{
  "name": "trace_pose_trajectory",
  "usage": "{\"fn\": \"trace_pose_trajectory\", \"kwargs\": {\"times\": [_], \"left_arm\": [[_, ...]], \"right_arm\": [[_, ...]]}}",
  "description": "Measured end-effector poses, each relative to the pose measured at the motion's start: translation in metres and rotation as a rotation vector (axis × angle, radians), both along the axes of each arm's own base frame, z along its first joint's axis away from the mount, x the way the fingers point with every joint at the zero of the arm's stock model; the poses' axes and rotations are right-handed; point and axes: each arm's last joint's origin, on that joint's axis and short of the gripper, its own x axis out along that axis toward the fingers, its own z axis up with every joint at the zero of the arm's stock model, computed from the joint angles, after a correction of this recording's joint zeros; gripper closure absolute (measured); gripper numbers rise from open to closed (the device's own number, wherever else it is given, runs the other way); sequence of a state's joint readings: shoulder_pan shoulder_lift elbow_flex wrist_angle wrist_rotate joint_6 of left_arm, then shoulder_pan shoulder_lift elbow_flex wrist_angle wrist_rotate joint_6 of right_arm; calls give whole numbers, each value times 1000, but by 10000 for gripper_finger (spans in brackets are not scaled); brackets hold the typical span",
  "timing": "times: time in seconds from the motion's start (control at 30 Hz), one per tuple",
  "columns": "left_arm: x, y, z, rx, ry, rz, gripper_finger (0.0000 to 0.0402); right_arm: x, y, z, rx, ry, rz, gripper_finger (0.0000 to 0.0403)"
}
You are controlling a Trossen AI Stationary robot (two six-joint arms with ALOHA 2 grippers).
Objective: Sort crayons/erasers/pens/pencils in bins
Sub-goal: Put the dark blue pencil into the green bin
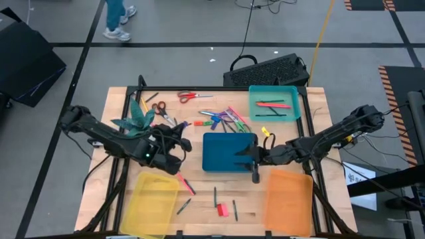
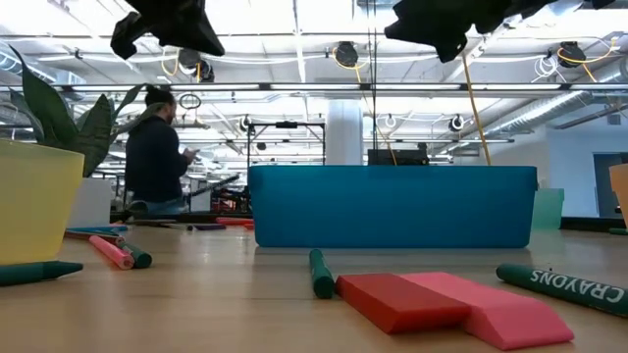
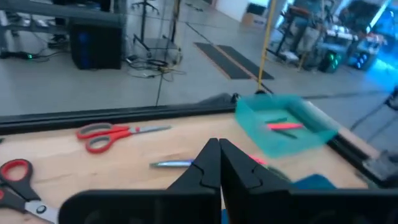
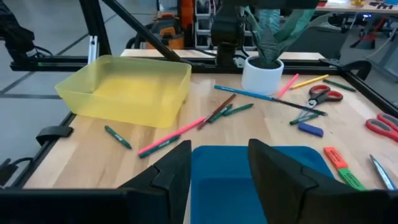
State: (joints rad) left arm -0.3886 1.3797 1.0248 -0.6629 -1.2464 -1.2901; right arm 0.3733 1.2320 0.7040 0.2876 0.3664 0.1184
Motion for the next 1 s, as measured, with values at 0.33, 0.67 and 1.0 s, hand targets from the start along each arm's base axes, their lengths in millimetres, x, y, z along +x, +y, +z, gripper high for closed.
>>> {"fn": "trace_pose_trajectory", "kwargs": {"times": [0.33,0.67,1.0], "left_arm": [[21,40,-23,-255,321,-136,335],[35,92,-68,-500,873,-633,248],[48,100,-90,-311,983,-812,306]], "right_arm": [[-1,0,-4,33,43,-7,252],[-4,0,-12,95,128,-16,252],[-8,8,-13,111,141,8,252]]}}
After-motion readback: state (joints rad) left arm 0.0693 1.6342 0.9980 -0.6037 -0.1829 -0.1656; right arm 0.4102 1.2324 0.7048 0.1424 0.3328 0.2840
